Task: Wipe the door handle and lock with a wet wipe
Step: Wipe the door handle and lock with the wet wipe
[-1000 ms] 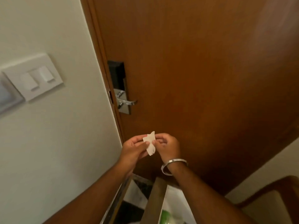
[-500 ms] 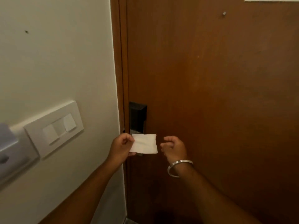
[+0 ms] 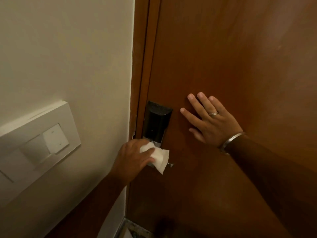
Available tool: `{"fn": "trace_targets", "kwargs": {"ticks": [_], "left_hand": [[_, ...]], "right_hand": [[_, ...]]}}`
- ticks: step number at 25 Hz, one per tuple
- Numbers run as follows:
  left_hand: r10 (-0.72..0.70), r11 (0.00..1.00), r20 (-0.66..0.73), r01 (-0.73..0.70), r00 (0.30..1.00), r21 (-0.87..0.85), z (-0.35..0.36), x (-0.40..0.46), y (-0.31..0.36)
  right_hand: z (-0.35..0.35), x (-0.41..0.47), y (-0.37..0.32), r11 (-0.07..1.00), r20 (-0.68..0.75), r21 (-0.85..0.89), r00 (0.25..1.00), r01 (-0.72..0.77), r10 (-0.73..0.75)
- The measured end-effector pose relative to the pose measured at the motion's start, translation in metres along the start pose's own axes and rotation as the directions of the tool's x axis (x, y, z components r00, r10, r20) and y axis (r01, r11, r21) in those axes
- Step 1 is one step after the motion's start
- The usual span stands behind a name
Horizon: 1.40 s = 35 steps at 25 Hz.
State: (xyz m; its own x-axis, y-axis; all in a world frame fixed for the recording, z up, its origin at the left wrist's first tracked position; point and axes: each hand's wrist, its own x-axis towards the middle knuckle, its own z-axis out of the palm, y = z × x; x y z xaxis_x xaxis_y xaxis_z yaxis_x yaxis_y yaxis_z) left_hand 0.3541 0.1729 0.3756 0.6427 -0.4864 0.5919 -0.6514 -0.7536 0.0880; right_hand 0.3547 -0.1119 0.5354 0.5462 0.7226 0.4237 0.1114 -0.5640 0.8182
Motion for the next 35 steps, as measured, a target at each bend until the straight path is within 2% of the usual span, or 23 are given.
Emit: {"fn": "trace_targets", "kwargs": {"ticks": [2, 4, 6, 7, 10, 14, 17, 20, 24, 25, 28, 29, 33, 35], "left_hand": [[0.104, 0.993, 0.014, -0.104, 0.995, 0.048, -0.001, 0.007, 0.018], [0.148, 0.978, 0.114, -0.163, 0.982, 0.128, 0.007, 0.014, 0.054], [0.127, 0.978, 0.118, -0.144, 0.985, 0.152, 0.01, 0.017, 0.08], [0.124, 0.979, 0.066, -0.133, 0.99, 0.152, 0.009, 0.014, 0.08], [0.079, 0.98, -0.042, -0.07, 0.996, 0.185, -0.007, 0.002, 0.046], [0.103, 0.962, 0.0, -0.099, 0.995, 0.253, -0.011, 0.004, 0.027], [0.109, 0.975, 0.022, -0.111, 0.994, 0.194, 0.01, 0.008, 0.066], [0.019, 0.989, 0.098, -0.033, 0.995, 0.147, 0.023, 0.016, 0.103], [0.098, 0.984, -0.119, -0.078, 0.988, 0.163, 0.015, 0.0, 0.064], [0.077, 0.978, -0.143, -0.047, 0.987, 0.203, 0.009, -0.005, 0.045], [-0.038, 0.96, -0.055, 0.052, 0.998, 0.274, -0.008, -0.006, 0.009], [-0.029, 0.969, -0.052, 0.04, 0.998, 0.246, -0.01, -0.003, 0.01], [0.175, 0.975, -0.014, -0.171, 0.984, 0.141, 0.012, 0.012, 0.069], [0.109, 0.986, 0.099, -0.12, 0.989, 0.114, 0.025, 0.021, 0.101]], "right_hand": [[0.005, 0.0, -0.001, 0.999, -0.016, -0.045, 1.0, 0.019, -0.02], [0.006, 0.0, -0.001, 0.997, -0.027, -0.069, 0.999, 0.019, -0.021], [0.006, -0.002, -0.001, 0.998, -0.04, -0.061, 0.999, 0.029, -0.032], [0.007, -0.002, 0.0, 0.998, -0.045, -0.056, 0.998, 0.035, -0.038], [0.007, 0.0, 0.0, 0.998, -0.056, -0.045, 0.998, 0.04, -0.042], [0.009, 0.0, 0.0, 0.998, -0.069, -0.051, 0.996, 0.046, -0.049], [0.008, 0.002, 0.0, 0.997, -0.07, -0.067, 0.996, 0.047, -0.051], [0.006, 0.002, 0.0, 0.996, -0.056, -0.072, 0.997, 0.053, -0.057], [0.008, 0.001, -0.002, 0.996, -0.066, -0.08, 0.996, 0.049, -0.054], [0.009, 0.001, -0.003, 0.995, -0.066, -0.084, 0.996, 0.052, -0.057], [0.01, 0.001, -0.002, 0.995, -0.064, -0.089, 0.996, 0.054, -0.06], [0.01, 0.001, -0.002, 0.995, -0.066, -0.087, 0.996, 0.055, -0.061], [0.01, 0.001, -0.002, 0.993, -0.063, -0.106, 0.996, 0.05, -0.057], [0.007, 0.001, -0.002, 0.994, -0.056, -0.099, 0.997, 0.054, -0.06]]}}
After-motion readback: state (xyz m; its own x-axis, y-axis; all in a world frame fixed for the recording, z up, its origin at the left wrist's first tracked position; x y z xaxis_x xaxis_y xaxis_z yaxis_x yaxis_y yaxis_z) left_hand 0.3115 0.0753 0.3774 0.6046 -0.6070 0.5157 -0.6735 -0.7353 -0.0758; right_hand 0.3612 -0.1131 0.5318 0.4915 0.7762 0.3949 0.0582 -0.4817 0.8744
